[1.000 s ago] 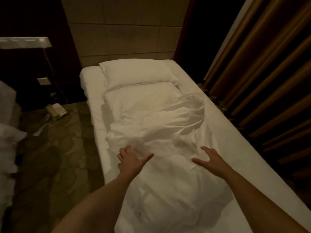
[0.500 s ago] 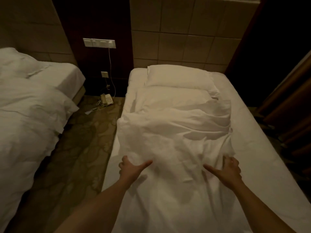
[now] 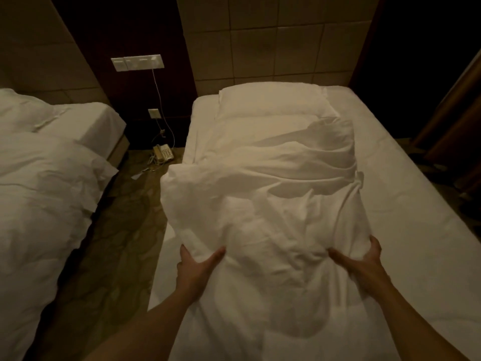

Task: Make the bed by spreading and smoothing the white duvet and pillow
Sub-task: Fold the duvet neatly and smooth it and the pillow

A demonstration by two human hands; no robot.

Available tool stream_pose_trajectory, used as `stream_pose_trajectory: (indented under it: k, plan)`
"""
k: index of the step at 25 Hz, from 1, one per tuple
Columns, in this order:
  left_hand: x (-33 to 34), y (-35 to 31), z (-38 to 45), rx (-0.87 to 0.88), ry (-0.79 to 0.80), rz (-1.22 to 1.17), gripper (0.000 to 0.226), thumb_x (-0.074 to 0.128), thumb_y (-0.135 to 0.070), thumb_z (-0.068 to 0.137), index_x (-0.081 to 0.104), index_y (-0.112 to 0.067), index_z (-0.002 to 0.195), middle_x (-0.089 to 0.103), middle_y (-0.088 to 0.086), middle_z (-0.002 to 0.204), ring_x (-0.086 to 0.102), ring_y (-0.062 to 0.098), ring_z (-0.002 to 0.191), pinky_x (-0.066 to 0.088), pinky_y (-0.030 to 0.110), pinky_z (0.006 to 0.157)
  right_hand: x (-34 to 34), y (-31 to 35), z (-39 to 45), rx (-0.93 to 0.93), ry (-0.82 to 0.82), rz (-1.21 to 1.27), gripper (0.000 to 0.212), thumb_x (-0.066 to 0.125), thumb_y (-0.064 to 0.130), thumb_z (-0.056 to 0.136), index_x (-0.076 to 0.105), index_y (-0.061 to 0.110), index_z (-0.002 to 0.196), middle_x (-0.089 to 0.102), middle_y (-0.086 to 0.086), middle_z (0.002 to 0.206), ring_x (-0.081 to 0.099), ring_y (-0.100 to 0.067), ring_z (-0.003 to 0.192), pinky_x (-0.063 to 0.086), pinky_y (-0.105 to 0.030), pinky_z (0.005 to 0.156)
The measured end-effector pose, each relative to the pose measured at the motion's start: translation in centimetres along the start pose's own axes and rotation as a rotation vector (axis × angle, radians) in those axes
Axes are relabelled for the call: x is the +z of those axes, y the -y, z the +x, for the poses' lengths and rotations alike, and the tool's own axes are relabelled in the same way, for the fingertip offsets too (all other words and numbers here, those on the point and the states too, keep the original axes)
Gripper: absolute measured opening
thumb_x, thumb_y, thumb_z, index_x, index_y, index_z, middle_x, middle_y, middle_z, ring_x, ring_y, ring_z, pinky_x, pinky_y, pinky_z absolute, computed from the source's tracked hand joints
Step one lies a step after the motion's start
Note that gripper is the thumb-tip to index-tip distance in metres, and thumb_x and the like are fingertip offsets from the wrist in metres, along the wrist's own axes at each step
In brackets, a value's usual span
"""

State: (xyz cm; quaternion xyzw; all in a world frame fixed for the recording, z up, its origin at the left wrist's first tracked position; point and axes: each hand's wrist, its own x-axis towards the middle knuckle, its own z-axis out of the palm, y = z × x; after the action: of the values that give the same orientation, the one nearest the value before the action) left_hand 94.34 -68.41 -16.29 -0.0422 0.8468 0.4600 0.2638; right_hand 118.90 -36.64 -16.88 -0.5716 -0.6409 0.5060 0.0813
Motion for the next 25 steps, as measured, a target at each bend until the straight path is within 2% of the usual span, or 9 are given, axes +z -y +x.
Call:
stream_pose_trajectory:
  k: [3, 5, 9, 10, 12, 13, 17, 21, 25]
  plan:
    - [0.8, -0.8, -0.1, 0.027, 0.005, -0.011, 0.145, 0.074, -0.091, 0.038, 0.017, -0.032, 0.157, 0.048, 0.006, 0.15, 0.051, 0.036, 0.132, 0.042, 0.052, 0.11, 0.8, 0.8, -1.1, -0.007, 0.014, 0.051, 0.147, 0.087, 0.077, 0.03, 0.014, 0.039, 0.152, 0.05, -0.009, 0.143, 0.056, -0.033, 0.118, 0.044, -0.051, 0.106]
    - [1.2, -1.3, -0.5, 0.037, -0.013, -0.03, 0.138, 0.076, -0.088, 0.042, 0.024, -0.03, 0.156, 0.049, 0.004, 0.15, 0.051, 0.034, 0.132, 0.042, 0.051, 0.111, 0.9, 1.7, -2.0, -0.029, 0.007, 0.049, 0.14, 0.084, 0.077, 0.031, 0.026, 0.029, 0.149, 0.056, -0.01, 0.136, 0.059, -0.032, 0.114, 0.05, -0.046, 0.098]
    - [0.3, -1.4, -1.5, 0.073, -0.114, -0.085, 0.113, 0.078, -0.08, 0.057, 0.043, -0.022, 0.148, 0.056, 0.005, 0.144, 0.054, 0.033, 0.128, 0.042, 0.051, 0.111, -1.7, 2.5, -3.5, -0.097, -0.077, -0.012, 0.105, 0.083, 0.077, 0.043, 0.054, 0.018, 0.124, 0.065, -0.008, 0.119, 0.061, -0.028, 0.099, 0.053, -0.042, 0.086]
    - [-0.3, -1.2, -1.7, 0.082, -0.143, -0.094, 0.108, 0.077, -0.079, 0.061, 0.046, -0.02, 0.146, 0.056, 0.006, 0.143, 0.054, 0.034, 0.129, 0.041, 0.052, 0.111, -2.8, 2.3, -4.0, -0.102, -0.104, -0.041, 0.095, 0.084, 0.076, 0.048, 0.056, 0.018, 0.119, 0.065, -0.008, 0.115, 0.06, -0.028, 0.097, 0.052, -0.043, 0.085]
    - [-1.3, -1.0, -3.0, 0.098, -0.171, -0.098, 0.11, 0.074, -0.087, 0.056, 0.053, -0.021, 0.142, 0.06, 0.006, 0.139, 0.055, 0.034, 0.126, 0.042, 0.055, 0.11, -5.1, 1.4, -5.4, -0.093, -0.131, -0.098, 0.084, 0.082, 0.075, 0.056, 0.056, 0.02, 0.113, 0.065, -0.01, 0.112, 0.057, -0.028, 0.095, 0.051, -0.043, 0.084]
    - [-1.6, -0.9, -3.9, 0.093, -0.183, -0.088, 0.112, 0.072, -0.09, 0.054, 0.054, -0.021, 0.14, 0.061, 0.007, 0.137, 0.057, 0.035, 0.124, 0.043, 0.057, 0.108, -6.0, 0.6, -6.2, -0.082, -0.133, -0.108, 0.085, 0.08, 0.078, 0.055, 0.056, 0.021, 0.113, 0.064, -0.009, 0.111, 0.057, -0.028, 0.095, 0.051, -0.043, 0.084]
    - [-1.7, -1.4, -8.5, 0.136, -0.153, -0.064, 0.105, 0.07, -0.087, 0.06, 0.055, -0.018, 0.137, 0.063, 0.01, 0.133, 0.058, 0.037, 0.119, 0.045, 0.056, 0.106, -8.5, -3.3, -10.4, 0.014, -0.138, -0.096, 0.112, 0.068, 0.093, 0.038, 0.055, 0.018, 0.12, 0.061, -0.009, 0.11, 0.06, -0.035, 0.105, 0.052, -0.045, 0.087]
    - [-1.9, -0.3, -12.0, 0.066, -0.152, 0.011, 0.09, 0.075, -0.066, 0.075, 0.052, -0.007, 0.139, 0.059, 0.019, 0.136, 0.054, 0.042, 0.124, 0.041, 0.052, 0.108, -9.5, -7.4, -14.1, 0.12, -0.145, -0.078, 0.119, 0.065, 0.093, 0.035, 0.056, 0.015, 0.124, 0.063, -0.019, 0.125, 0.06, -0.039, 0.112, 0.052, -0.045, 0.09]
    - [-2.7, 2.1, -12.8, 0.041, -0.108, 0.074, 0.104, 0.069, -0.082, 0.066, 0.051, -0.01, 0.14, 0.059, 0.019, 0.135, 0.055, 0.041, 0.121, 0.043, 0.053, 0.107, -8.5, -7.6, -14.5, 0.129, -0.118, -0.104, 0.122, 0.066, 0.094, 0.032, 0.054, 0.016, 0.125, 0.062, -0.019, 0.124, 0.06, -0.039, 0.111, 0.054, -0.046, 0.089]
